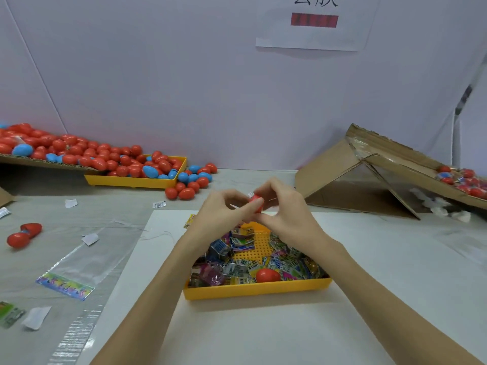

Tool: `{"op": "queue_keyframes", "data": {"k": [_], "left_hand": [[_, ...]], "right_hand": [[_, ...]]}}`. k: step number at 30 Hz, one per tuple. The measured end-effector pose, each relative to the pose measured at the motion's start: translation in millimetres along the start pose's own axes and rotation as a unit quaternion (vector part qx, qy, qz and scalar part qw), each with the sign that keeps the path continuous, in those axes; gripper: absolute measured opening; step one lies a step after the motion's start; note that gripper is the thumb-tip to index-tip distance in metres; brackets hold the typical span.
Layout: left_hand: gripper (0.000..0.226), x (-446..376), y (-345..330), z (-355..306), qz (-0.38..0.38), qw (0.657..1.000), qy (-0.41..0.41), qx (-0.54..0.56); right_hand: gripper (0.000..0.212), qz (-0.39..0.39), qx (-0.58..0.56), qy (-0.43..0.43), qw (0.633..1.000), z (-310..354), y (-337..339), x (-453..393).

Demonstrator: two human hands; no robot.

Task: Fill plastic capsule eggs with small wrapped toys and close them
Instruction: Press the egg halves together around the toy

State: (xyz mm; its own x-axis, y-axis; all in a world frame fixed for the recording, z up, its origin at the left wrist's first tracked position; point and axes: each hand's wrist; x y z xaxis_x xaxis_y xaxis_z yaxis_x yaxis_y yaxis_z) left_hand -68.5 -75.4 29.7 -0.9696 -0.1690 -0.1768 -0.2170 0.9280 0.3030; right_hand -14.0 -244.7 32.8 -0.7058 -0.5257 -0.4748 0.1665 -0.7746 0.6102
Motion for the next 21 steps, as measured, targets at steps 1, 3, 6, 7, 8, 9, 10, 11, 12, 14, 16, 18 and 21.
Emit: {"op": "queue_keyframes", "data": {"k": [1,3,6,7,8,9,10,11,12,14,16,18,21], "left_hand": [[0.021,2,-3,-1,0.022,1.0,-0.001,0.019],[0.023,4,-9,-1,0.034,0.999,-0.002,0.022],[0.019,5,-10,-1,0.031,0.999,0.014,0.0],[0.016,4,-9,0,0.034,0.999,0.024,-0.003],[0.012,4,-9,0,0.037,0.999,0.031,-0.005],[0.009,3,-8,0,0.035,0.999,0.037,0.002],[0.009,2,-6,0,0.023,0.998,0.045,0.022],[0.012,1,-5,0,0.003,0.997,0.055,0.054],[0.015,-2,-2,0,-0.022,0.994,0.065,0.086],[0.022,-6,4,0,-0.067,0.988,0.076,0.12],[0.029,-10,9,0,-0.093,0.978,0.1,0.158],[0.026,-13,11,1,-0.109,0.964,0.121,0.208],[0.016,-14,13,4,-0.117,0.966,0.103,0.208]], "right_hand": [[0.034,-0.015,0.002,0.0,1.0,-1,0,8],[0.031,-0.032,0.024,0.008,0.999,-3,-5,17],[0.034,-0.039,0.05,0.021,0.998,-7,-9,19],[0.039,-0.037,0.039,0.016,0.998,-7,-10,18],[0.046,-0.031,0.029,0.008,0.999,-7,-9,18],[0.056,-0.019,0.024,-0.001,1.0,-7,-10,19],[0.063,-0.006,0.032,-0.009,0.999,-8,-10,20],[0.063,0.004,0.054,-0.01,0.998,-8,-12,22],[0.054,0.009,0.08,-0.002,0.997,-8,-13,24],[0.027,0.023,0.126,0.02,0.992,-6,-15,27],[0.013,0.05,0.143,0.022,0.988,-3,-16,28],[0.015,0.081,0.147,0.028,0.985,-1,-19,29],[0.025,0.128,0.18,0.041,0.974,3,-24,30]]}}
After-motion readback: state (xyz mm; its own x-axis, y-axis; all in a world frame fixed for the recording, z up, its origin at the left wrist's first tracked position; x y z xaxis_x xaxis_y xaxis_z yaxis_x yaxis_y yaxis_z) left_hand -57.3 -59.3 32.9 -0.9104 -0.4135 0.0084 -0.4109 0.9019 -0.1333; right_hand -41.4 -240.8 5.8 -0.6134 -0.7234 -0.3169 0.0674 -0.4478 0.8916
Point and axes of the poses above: each hand's wrist, its own x-axis away from the middle knuckle, its own y-axis out of the back of the hand, z = x × y
